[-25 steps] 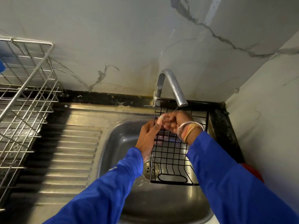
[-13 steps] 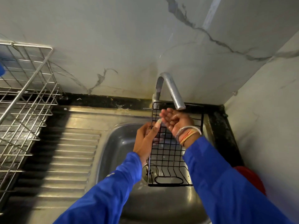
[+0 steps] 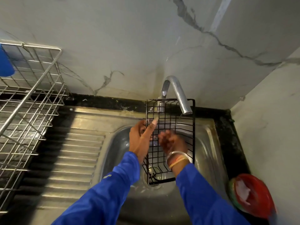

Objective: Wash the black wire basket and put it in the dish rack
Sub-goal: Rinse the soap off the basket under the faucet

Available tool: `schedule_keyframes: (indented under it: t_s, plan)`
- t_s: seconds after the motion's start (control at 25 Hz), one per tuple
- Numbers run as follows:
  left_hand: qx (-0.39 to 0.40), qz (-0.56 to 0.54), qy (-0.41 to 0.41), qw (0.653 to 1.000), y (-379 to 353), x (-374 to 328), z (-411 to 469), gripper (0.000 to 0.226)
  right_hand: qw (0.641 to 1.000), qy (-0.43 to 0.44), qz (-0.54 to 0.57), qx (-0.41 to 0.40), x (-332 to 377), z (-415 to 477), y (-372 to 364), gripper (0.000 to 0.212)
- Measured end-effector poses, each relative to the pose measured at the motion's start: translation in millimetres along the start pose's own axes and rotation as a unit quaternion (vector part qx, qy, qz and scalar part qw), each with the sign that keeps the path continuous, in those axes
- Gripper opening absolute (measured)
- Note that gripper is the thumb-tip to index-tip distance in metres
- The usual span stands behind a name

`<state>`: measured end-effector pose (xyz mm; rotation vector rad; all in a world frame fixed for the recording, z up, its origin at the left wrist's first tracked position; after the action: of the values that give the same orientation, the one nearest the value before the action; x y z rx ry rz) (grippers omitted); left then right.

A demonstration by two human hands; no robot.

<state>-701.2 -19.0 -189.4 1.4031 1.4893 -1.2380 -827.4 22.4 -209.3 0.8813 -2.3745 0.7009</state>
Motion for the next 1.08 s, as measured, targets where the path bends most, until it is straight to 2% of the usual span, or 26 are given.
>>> schedule_keyframes:
  t_s: [0.08,0.16,0.24,0.32,0.36,0.4,0.44,0.48,0.52,0.56,0.6,0.72,0.8,0.88,0.96,1.0,1.08]
  plan:
    - [-0.021,0.001,-0.012,1.0,7.1,-4.7,2.7,0.093,0.999,-0.046,0.005,-0.003,-14.0,-2.6,0.3,0.028]
    - [-0.01,0.032,-0.02,0.999,8.1,-3.8,2.3,0.096,0.999,-0.006,0.035,0.023,12.4,4.0,-11.0,0.026]
    - [0.009,0.069,-0.035,0.997,2.7,-5.5,-3.1,0.098,0.99,0.076,0.115,0.0,50.5,1.0,-23.5,0.026]
    - [0.012,0.084,-0.045,0.995,-3.0,-7.4,-7.4,0.088,0.969,0.085,0.231,0.0,51.3,4.2,-20.3,0.034]
    - [0.008,0.088,-0.045,0.995,-4.4,-7.2,-6.3,0.08,0.95,0.038,0.305,0.052,40.9,2.1,-18.8,0.043]
    - [0.001,0.084,-0.038,0.996,-5.1,-9.7,-5.9,0.077,0.893,-0.111,0.427,0.084,15.4,7.8,-18.0,0.05]
    - [-0.01,0.08,-0.033,0.996,-3.5,-9.9,-3.9,0.08,0.915,-0.129,0.372,0.092,-2.3,8.5,-14.3,0.051]
    - [-0.02,0.07,-0.036,0.997,-1.2,-12.5,-2.6,0.086,0.98,-0.052,0.174,-0.077,-26.6,6.4,17.9,0.052]
    - [-0.029,0.068,-0.039,0.997,1.1,-11.5,0.5,0.09,0.986,0.017,0.122,-0.115,-29.7,10.4,23.2,0.053]
    - [-0.033,0.07,-0.044,0.996,1.6,-11.8,1.8,0.092,0.966,0.0,0.232,-0.114,-31.3,7.4,19.8,0.054]
    - [-0.028,0.083,-0.048,0.995,1.4,-10.7,2.5,0.092,0.961,0.007,0.27,-0.059,-25.7,11.7,13.4,0.051]
    - [0.01,0.098,-0.058,0.993,-6.3,-15.1,-5.8,0.081,0.969,0.086,0.232,0.01,25.5,11.3,-9.8,0.031]
    - [0.016,0.104,-0.063,0.992,-6.6,-10.7,-7.5,0.081,0.975,0.105,0.197,0.006,40.0,9.5,-10.7,0.023]
    - [0.02,0.094,-0.057,0.994,-5.2,-7.8,-7.8,0.08,0.985,0.1,0.137,0.019,25.9,8.8,-0.1,0.028]
    - [0.017,0.065,-0.044,0.997,-2.2,-7.2,-8.5,0.08,0.999,0.006,0.047,-0.009,-16.2,8.7,12.1,0.032]
    - [0.019,0.047,-0.034,0.998,-1.1,-6.9,-8.1,0.081,0.998,-0.027,-0.052,-0.03,-28.4,7.9,17.5,0.032]
    - [0.034,0.011,-0.018,0.999,-2.7,-7.7,-7.1,0.08,0.959,-0.011,-0.278,-0.059,-16.2,7.3,20.2,0.031]
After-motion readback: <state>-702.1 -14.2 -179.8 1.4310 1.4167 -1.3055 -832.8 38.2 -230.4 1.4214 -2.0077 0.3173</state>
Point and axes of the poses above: each hand's wrist, its own z-axis towards the middle knuckle, its own y-axis out of the back of the hand, x = y × z, the point moved 5 cm from there along z, towards the middle knuckle, and after that the axes turned 8 degrees about -z, right-handed, at the moved point
